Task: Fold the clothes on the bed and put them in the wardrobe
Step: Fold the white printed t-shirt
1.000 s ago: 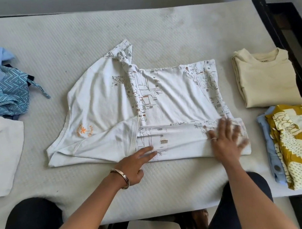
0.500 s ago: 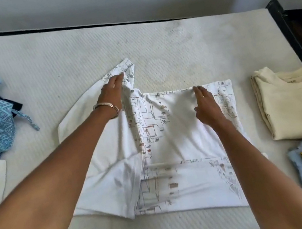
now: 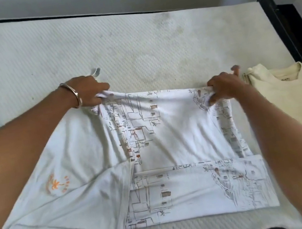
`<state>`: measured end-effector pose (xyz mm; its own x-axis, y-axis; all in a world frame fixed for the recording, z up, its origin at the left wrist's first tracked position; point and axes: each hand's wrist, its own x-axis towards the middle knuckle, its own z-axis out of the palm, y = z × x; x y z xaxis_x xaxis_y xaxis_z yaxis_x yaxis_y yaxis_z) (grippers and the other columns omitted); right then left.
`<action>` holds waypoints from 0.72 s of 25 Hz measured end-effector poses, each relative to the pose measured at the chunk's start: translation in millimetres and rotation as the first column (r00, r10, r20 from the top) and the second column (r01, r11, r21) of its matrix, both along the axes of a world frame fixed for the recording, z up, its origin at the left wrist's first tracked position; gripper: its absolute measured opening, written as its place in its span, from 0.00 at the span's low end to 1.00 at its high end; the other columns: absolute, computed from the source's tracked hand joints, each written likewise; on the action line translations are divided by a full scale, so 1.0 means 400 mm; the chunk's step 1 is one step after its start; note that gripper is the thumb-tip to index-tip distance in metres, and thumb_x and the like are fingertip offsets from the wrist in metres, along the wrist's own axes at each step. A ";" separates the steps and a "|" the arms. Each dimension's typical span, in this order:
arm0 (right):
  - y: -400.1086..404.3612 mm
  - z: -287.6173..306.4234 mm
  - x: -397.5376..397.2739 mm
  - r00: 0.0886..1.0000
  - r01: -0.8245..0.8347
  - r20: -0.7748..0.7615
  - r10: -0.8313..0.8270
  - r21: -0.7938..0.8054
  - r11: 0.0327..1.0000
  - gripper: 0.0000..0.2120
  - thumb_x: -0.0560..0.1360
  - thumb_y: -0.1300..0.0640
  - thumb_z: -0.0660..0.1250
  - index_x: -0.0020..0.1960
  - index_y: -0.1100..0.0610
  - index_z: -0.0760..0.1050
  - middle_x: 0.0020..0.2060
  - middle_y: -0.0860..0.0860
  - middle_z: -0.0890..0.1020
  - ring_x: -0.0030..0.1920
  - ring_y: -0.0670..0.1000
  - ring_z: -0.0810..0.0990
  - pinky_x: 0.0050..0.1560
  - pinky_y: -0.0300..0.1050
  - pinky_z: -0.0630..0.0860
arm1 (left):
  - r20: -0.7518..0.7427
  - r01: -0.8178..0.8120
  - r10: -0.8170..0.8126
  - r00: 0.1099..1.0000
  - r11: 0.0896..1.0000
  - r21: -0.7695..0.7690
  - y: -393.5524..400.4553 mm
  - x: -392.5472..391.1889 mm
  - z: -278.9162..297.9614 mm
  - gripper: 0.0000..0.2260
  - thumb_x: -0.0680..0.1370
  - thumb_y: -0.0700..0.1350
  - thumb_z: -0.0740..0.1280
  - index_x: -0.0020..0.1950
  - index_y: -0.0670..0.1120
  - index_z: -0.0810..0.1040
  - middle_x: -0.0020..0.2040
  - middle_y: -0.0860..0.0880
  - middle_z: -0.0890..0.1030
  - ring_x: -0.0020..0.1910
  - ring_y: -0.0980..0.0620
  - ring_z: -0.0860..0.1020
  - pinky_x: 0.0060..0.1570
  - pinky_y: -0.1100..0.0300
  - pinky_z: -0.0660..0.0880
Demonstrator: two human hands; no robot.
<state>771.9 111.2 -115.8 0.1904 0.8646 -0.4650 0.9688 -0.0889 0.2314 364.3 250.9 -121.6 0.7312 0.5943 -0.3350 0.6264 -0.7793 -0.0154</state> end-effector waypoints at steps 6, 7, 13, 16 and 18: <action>0.002 0.058 0.054 0.934 0.264 0.186 -0.305 0.214 0.940 0.14 0.74 0.65 0.69 0.59 0.57 0.76 0.50 0.57 0.75 0.58 0.62 0.75 0.62 0.67 0.64 | -0.147 -0.111 0.148 0.978 0.966 0.234 -0.022 0.009 -0.012 0.15 0.80 0.57 0.59 0.62 0.51 0.69 0.52 0.47 0.78 0.51 0.43 0.79 0.39 0.56 0.68; -0.008 0.033 0.046 0.938 0.255 0.165 -0.303 0.262 0.931 0.16 0.74 0.67 0.68 0.61 0.57 0.75 0.53 0.58 0.75 0.61 0.62 0.73 0.62 0.67 0.65 | -0.110 -0.124 0.156 0.982 0.959 0.254 -0.030 0.015 -0.017 0.14 0.80 0.56 0.59 0.62 0.50 0.70 0.52 0.47 0.78 0.51 0.42 0.79 0.40 0.55 0.69; -0.033 -0.064 -0.022 0.992 0.057 -0.115 -0.041 0.137 0.989 0.36 0.71 0.58 0.74 0.74 0.48 0.62 0.68 0.53 0.72 0.70 0.58 0.63 0.68 0.66 0.55 | 0.058 -0.240 0.233 0.971 0.938 0.250 -0.068 0.012 -0.024 0.12 0.79 0.44 0.63 0.62 0.50 0.76 0.52 0.44 0.76 0.48 0.39 0.79 0.38 0.54 0.66; -0.042 -0.050 -0.024 0.996 0.080 0.024 -0.091 0.296 0.952 0.13 0.72 0.61 0.70 0.56 0.53 0.78 0.51 0.53 0.81 0.63 0.57 0.67 0.67 0.65 0.56 | 0.251 -0.204 0.149 0.956 0.956 0.209 -0.086 -0.015 -0.019 0.17 0.72 0.33 0.68 0.58 0.47 0.80 0.47 0.40 0.74 0.39 0.38 0.77 0.33 0.52 0.70; -0.085 -0.033 -0.013 0.993 0.080 0.042 -0.108 0.427 0.901 0.06 0.70 0.63 0.71 0.46 0.56 0.80 0.46 0.54 0.80 0.60 0.58 0.68 0.64 0.67 0.58 | 0.358 -0.157 0.060 0.932 0.956 0.246 -0.116 -0.045 0.002 0.19 0.68 0.29 0.69 0.55 0.46 0.82 0.43 0.40 0.74 0.36 0.39 0.75 0.29 0.49 0.74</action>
<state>766.5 77.3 -129.1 0.2976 0.9537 -0.0431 0.9357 -0.2824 0.2116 346.4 204.5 -120.9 0.6980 0.7082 0.1064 0.7107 -0.7032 0.0184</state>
